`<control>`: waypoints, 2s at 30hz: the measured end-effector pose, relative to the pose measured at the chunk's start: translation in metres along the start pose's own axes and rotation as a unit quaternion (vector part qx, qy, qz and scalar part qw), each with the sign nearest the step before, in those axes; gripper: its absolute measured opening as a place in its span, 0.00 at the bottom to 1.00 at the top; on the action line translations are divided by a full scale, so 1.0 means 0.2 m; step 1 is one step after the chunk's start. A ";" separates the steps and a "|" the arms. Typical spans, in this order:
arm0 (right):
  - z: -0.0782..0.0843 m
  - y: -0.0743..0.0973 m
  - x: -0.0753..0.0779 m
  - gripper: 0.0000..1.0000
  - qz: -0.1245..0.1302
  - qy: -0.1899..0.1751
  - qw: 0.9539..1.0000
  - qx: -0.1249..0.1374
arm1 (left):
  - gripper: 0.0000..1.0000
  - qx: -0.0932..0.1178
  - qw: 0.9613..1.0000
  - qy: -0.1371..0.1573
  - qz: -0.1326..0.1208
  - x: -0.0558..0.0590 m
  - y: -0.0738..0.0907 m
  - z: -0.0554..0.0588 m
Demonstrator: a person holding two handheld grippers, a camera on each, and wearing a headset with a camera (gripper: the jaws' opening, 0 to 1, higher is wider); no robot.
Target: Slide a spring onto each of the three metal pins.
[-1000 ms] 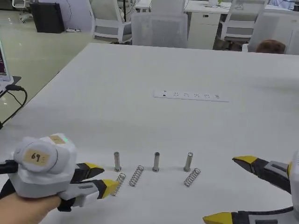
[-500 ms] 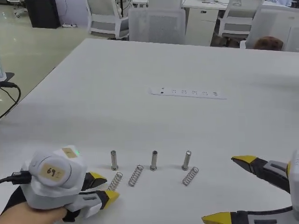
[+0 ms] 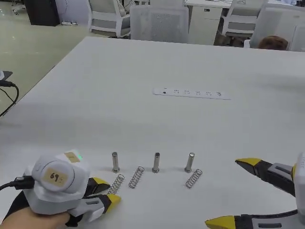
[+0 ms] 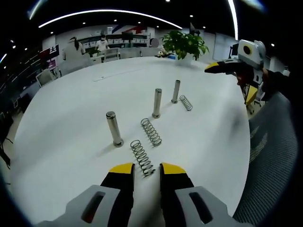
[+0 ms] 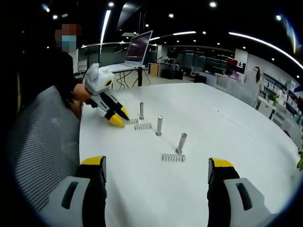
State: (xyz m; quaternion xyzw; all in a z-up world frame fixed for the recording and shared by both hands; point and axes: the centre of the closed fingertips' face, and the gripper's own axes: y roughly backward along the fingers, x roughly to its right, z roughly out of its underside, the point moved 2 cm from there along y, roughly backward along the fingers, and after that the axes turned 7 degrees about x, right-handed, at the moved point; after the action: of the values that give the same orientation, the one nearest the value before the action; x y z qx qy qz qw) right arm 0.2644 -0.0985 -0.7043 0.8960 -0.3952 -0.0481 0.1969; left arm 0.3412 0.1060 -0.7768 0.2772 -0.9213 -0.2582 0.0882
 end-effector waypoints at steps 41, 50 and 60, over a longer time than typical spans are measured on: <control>-0.05 0.00 -0.02 0.87 -0.008 0.017 1.000 0.004 | 0.03 0.018 1.000 -0.013 0.005 -0.01 0.10 -0.05; -0.09 -0.01 -0.06 0.82 -0.021 0.029 0.999 0.008 | 0.03 0.031 0.998 -0.040 0.041 0.07 0.18 -0.12; -0.15 -0.05 -0.14 0.76 -0.056 0.053 0.997 0.010 | 0.03 0.046 0.991 -0.088 0.092 0.21 0.24 -0.19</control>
State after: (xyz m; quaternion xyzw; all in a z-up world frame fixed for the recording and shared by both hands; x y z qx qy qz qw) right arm 0.2597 -0.0619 -0.6818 0.9201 -0.3335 -0.0077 0.2051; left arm 0.2968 0.1001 -0.7180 0.1717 -0.9579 -0.2295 0.0176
